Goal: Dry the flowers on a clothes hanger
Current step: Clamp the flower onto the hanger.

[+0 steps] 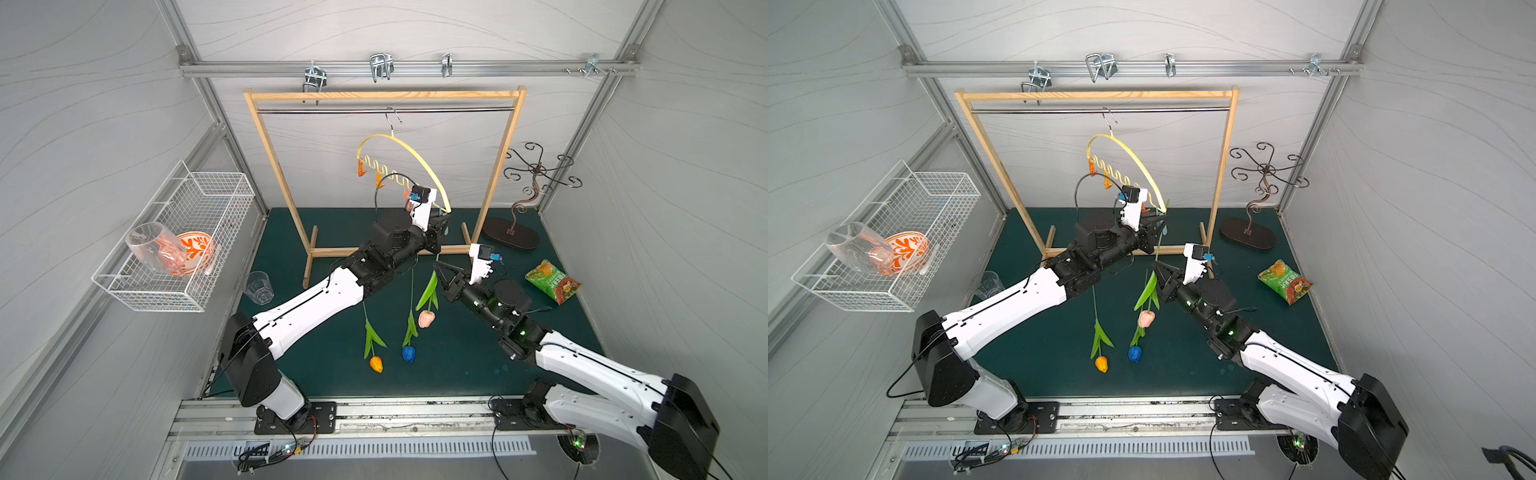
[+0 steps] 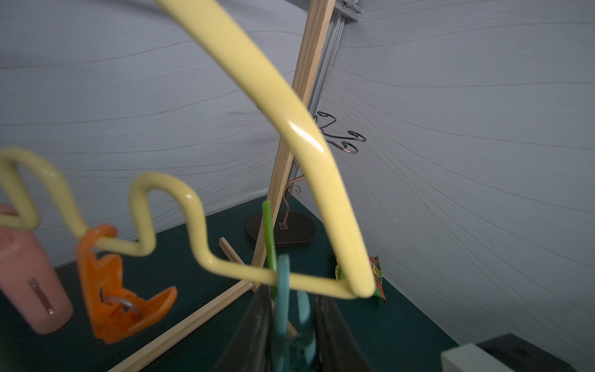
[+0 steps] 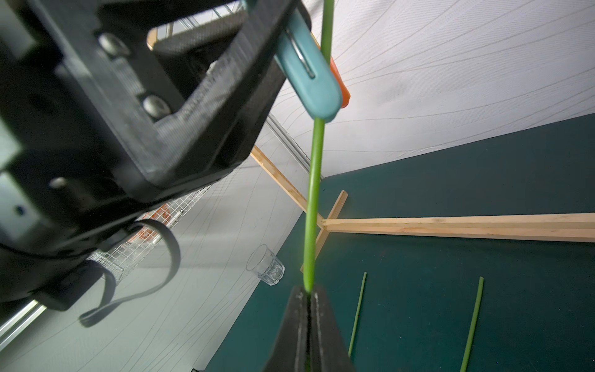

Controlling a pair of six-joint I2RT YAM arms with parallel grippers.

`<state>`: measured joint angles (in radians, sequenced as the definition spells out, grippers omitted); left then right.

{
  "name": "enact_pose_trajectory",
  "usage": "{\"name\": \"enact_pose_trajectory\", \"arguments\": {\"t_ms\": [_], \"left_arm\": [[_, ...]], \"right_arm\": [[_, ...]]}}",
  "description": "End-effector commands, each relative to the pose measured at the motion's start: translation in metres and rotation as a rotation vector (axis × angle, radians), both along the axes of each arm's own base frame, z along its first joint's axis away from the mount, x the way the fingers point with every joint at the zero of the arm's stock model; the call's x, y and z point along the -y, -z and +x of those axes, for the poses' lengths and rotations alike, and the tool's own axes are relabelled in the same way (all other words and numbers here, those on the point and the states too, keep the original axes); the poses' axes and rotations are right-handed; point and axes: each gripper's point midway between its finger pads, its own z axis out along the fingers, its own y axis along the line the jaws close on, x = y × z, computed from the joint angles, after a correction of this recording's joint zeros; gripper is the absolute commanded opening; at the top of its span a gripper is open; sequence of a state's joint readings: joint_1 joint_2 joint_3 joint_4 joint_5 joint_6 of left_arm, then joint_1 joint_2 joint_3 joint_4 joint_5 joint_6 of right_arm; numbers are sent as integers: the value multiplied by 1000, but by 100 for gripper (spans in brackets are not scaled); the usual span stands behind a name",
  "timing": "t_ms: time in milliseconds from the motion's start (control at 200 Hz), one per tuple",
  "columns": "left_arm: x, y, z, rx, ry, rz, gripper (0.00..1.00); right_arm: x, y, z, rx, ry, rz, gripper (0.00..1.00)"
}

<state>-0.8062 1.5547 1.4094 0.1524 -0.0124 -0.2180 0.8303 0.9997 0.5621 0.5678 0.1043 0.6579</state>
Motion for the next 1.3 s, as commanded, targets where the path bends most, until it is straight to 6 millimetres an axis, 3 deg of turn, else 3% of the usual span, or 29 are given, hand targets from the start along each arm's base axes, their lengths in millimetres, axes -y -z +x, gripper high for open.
{"name": "enact_pose_trajectory", "arguments": {"t_ms": [0, 340, 525, 890, 965, 1130, 1295], "left_arm": [[2, -19, 1, 37, -4, -42, 27], [-1, -17, 0, 38, -11, -36, 38], [-4, -18, -2, 51, -14, -24, 52], [-19, -5, -13, 58, -19, 97, 72], [-25, 0, -16, 52, -28, 119, 76], [-41, 9, -23, 29, -58, 160, 99], [-64, 28, -47, -89, -55, 186, 100]], "right_arm": [[-1, -20, -1, 46, 0, 29, 0], [-2, -21, 0, 45, 2, 23, 0], [-1, -16, 2, 40, 12, -3, 0], [2, 2, 15, 89, 75, -231, 3], [2, 1, 15, 101, 80, -249, 9], [6, 3, 20, 94, 108, -273, 16], [18, 12, 23, 28, 169, -287, 18]]}}
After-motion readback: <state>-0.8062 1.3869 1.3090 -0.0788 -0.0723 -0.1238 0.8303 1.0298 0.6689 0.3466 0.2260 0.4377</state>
